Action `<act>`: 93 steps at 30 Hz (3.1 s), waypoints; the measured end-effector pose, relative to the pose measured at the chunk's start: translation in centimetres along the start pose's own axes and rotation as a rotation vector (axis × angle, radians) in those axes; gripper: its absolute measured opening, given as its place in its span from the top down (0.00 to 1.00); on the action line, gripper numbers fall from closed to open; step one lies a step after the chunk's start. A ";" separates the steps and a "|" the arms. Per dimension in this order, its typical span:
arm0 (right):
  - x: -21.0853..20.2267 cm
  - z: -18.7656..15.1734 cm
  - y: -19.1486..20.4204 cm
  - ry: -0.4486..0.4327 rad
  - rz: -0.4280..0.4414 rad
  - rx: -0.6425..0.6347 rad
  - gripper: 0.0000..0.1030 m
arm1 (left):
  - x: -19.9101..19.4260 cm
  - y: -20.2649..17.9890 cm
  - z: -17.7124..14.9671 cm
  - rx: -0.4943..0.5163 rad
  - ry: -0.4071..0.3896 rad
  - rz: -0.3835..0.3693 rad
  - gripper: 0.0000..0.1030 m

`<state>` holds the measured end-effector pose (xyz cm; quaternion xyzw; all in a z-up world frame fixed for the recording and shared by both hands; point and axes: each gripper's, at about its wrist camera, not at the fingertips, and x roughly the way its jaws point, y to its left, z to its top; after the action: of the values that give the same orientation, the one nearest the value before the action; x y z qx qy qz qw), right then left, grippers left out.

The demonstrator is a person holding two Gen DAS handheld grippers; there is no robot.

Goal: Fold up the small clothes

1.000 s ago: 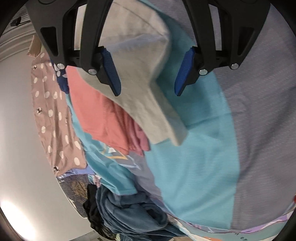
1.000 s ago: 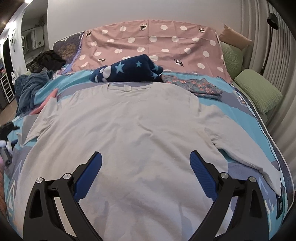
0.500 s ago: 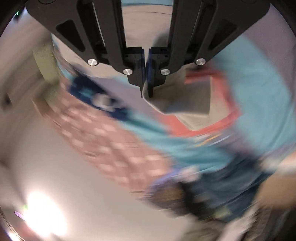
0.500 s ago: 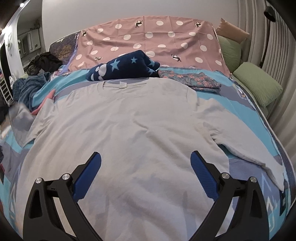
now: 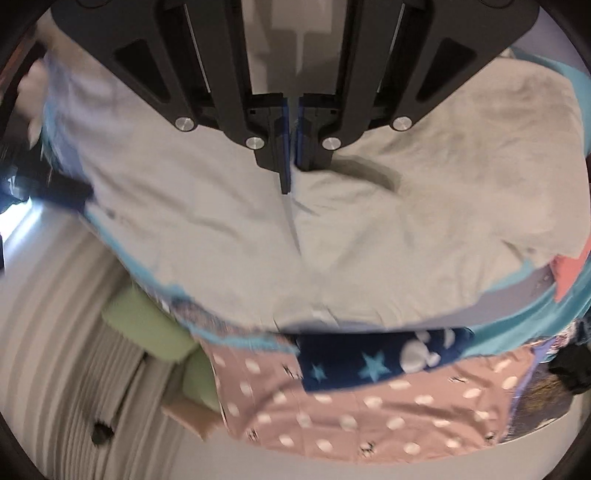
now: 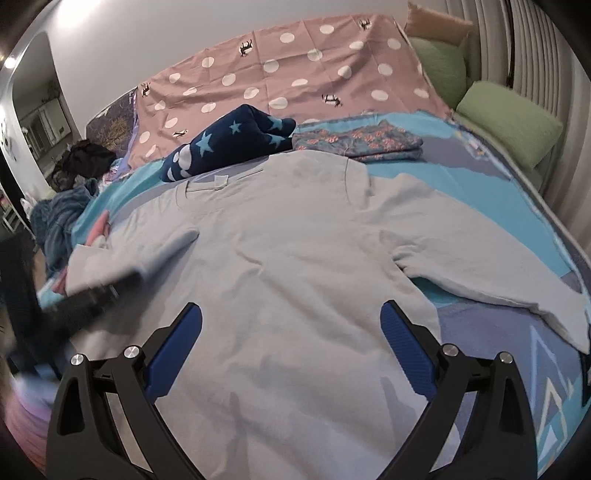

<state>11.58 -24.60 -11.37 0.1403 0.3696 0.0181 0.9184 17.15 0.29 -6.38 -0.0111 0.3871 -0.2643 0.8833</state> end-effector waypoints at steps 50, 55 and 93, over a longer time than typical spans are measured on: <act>5.8 2.1 4.1 0.206 0.138 -0.043 0.97 | -11.5 8.1 -7.5 -0.186 -0.024 0.213 0.29; 3.8 0.7 -4.2 0.268 0.240 0.184 0.79 | -11.5 9.3 -7.8 -0.219 -0.032 0.229 0.28; 8.5 8.8 -6.9 0.071 0.079 0.097 0.95 | -6.5 12.1 -5.2 -0.185 0.039 0.449 0.67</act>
<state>23.29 -32.23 -12.97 0.1982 0.3966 0.0412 0.8954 15.49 14.69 -8.31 -0.0006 0.4192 -0.0251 0.9076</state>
